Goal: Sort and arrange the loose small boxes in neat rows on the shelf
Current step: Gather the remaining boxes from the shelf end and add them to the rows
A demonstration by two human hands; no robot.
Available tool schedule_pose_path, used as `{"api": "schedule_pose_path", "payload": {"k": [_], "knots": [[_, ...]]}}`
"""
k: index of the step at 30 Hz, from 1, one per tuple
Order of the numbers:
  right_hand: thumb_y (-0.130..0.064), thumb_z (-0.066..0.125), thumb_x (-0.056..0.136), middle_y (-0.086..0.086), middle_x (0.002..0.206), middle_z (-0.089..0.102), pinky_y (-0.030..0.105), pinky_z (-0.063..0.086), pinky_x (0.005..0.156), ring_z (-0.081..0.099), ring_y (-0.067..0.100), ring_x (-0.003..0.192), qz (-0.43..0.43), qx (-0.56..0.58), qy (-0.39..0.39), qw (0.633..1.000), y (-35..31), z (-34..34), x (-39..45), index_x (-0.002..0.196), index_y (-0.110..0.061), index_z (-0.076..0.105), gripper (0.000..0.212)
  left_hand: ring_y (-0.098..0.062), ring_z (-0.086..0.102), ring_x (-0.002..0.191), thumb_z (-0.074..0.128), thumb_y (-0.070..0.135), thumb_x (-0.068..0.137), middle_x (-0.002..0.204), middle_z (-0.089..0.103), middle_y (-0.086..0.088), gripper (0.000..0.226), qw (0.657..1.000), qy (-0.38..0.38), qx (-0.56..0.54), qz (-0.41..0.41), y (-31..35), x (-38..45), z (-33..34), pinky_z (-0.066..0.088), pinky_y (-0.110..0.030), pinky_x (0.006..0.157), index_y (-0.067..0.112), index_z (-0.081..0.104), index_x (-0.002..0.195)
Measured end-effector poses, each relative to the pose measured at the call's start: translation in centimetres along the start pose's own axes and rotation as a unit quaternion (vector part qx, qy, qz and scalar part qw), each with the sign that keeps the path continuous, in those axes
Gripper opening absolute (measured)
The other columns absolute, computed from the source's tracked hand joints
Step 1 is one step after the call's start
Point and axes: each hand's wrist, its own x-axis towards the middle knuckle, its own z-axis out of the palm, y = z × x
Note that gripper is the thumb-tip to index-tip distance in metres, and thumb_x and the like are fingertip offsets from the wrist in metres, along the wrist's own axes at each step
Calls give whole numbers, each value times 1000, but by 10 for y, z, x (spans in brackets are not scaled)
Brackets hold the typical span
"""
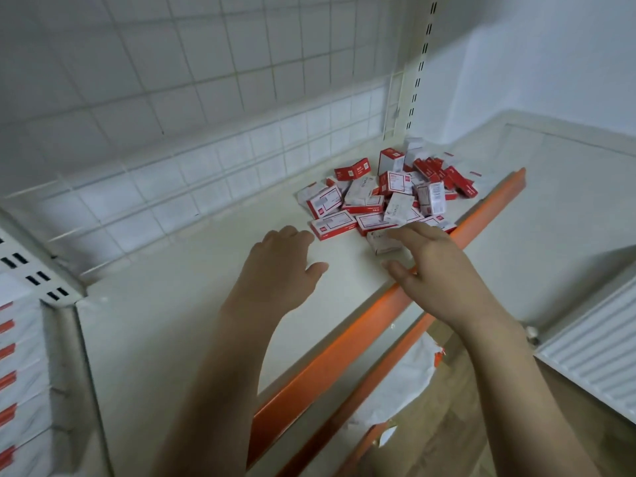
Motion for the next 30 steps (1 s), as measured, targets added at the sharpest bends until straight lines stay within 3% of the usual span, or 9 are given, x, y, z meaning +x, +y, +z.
{"api": "schedule_pose_path", "payload": {"k": [9, 14, 20, 25, 30], "knots": [[-22, 60, 86, 5, 124, 54, 34, 40, 95, 47, 25, 115, -17, -5, -6, 1000, 55, -16, 25, 129, -15, 52, 44, -26, 47, 112, 54, 42, 89, 121, 50, -8, 44, 995, -46, 87, -15, 27, 99, 30, 40, -41, 92, 12, 51, 121], [-26, 59, 88, 3, 128, 52, 33, 37, 99, 46, 24, 118, -19, -9, -9, 1000, 79, -22, 25, 134, -16, 48, 48, -24, 49, 107, 52, 43, 89, 115, 53, -6, 37, 991, -65, 111, -39, 29, 112, 39, 41, -40, 90, 14, 53, 114], [-26, 57, 88, 2, 128, 52, 33, 38, 99, 46, 22, 117, -30, 0, -15, 999, 90, -20, 31, 134, -17, 47, 48, -25, 48, 109, 50, 40, 92, 117, 52, -6, 38, 991, -59, 115, -45, 31, 110, 42, 38, -40, 91, 14, 51, 119], [-23, 58, 88, 5, 124, 54, 37, 41, 95, 48, 27, 115, -81, -1, -23, 996, 85, -16, 51, 130, -13, 51, 44, -28, 43, 116, 46, 42, 93, 127, 46, -8, 48, 989, -30, 133, -65, 32, 94, 33, 34, -39, 95, 17, 42, 134], [-24, 53, 89, 7, 119, 55, 40, 42, 95, 49, 26, 112, -142, -12, -28, 989, 68, -11, 101, 127, -14, 53, 39, -30, 45, 110, 50, 39, 91, 120, 45, -8, 45, 989, 53, 99, -96, 39, 62, 15, 34, -38, 93, 16, 45, 130]]}}
